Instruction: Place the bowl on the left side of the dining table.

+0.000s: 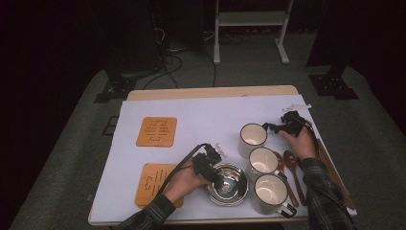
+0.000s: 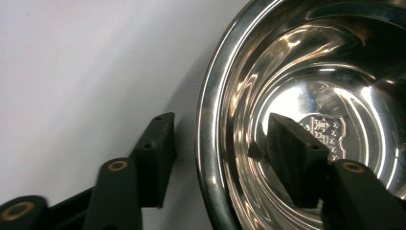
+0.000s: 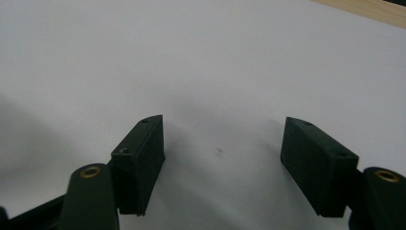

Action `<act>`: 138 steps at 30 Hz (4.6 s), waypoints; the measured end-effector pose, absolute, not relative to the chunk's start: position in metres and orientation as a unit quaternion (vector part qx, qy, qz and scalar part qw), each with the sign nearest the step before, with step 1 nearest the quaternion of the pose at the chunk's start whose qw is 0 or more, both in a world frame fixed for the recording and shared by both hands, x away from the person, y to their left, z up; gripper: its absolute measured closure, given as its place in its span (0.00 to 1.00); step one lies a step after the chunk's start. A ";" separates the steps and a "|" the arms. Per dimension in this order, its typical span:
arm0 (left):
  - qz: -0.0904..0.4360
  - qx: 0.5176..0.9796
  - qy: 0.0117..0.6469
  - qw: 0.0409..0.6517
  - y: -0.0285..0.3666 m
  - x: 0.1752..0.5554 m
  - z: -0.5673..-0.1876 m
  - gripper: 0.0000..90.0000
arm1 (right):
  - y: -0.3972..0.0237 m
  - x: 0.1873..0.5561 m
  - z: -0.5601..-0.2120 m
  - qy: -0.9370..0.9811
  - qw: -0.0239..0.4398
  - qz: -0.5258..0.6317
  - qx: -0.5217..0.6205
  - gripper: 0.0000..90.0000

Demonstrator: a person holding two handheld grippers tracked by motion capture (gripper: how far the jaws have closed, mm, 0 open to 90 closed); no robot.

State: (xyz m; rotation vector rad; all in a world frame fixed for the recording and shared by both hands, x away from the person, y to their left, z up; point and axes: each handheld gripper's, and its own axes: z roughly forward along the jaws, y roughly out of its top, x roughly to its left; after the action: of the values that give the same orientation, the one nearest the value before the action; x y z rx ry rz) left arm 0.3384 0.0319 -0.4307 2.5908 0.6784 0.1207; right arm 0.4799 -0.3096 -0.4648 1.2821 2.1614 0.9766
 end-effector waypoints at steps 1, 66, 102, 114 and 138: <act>0.044 0.941 0.247 0.228 0.032 0.338 -0.431 0.52 | -0.310 0.480 -0.465 0.782 0.221 0.353 0.464 0.33; -0.042 0.915 0.270 0.298 0.056 0.359 -0.403 0.96 | -0.309 0.480 -0.465 0.782 0.224 0.352 0.463 0.33; -0.003 0.896 0.311 0.318 0.086 0.395 -0.384 0.95 | -0.309 0.480 -0.465 0.782 0.222 0.352 0.464 0.33; 0.007 0.888 0.332 0.317 0.104 0.411 -0.381 0.95 | -0.307 0.480 -0.465 0.771 0.248 0.332 0.484 0.16; 0.041 0.854 0.404 0.326 0.162 0.442 -0.371 0.95 | -0.311 0.481 -0.465 0.759 0.224 0.332 0.513 0.12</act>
State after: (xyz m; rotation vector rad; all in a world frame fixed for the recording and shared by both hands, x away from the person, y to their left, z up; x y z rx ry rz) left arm 0.4421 0.1620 -0.3710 2.2376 1.0576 0.1071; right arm 0.4812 -0.3115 -0.4651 1.4150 2.0961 0.9172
